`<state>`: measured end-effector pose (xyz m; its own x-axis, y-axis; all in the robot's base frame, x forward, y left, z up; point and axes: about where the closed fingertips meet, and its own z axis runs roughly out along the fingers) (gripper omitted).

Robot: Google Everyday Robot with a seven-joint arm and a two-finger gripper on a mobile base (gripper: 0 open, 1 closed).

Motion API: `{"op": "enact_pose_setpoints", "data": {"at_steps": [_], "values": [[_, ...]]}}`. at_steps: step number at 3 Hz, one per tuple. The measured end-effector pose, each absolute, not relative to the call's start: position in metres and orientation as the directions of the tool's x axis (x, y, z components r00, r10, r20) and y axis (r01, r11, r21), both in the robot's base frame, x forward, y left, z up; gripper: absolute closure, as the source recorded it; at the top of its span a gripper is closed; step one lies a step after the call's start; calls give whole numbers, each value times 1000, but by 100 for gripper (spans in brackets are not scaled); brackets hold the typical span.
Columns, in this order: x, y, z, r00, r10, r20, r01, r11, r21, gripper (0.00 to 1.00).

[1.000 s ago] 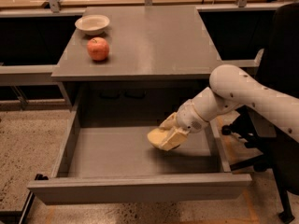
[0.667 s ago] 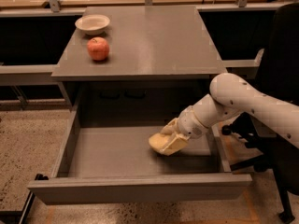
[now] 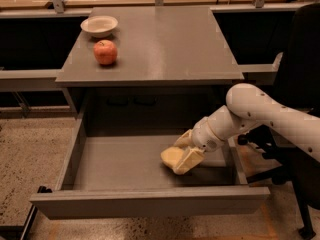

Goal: Place sponge into top drawer

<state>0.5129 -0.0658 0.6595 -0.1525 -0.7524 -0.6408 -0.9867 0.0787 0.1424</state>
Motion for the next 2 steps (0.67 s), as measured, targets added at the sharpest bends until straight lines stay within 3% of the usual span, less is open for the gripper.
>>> {"op": "enact_pose_setpoints", "data": {"at_steps": [1,2], "values": [[512,-65,658,-152,-753,-641,-987,76,145,0],[512,-64,658,-152,-753,-641,-987,76,145,0]]}}
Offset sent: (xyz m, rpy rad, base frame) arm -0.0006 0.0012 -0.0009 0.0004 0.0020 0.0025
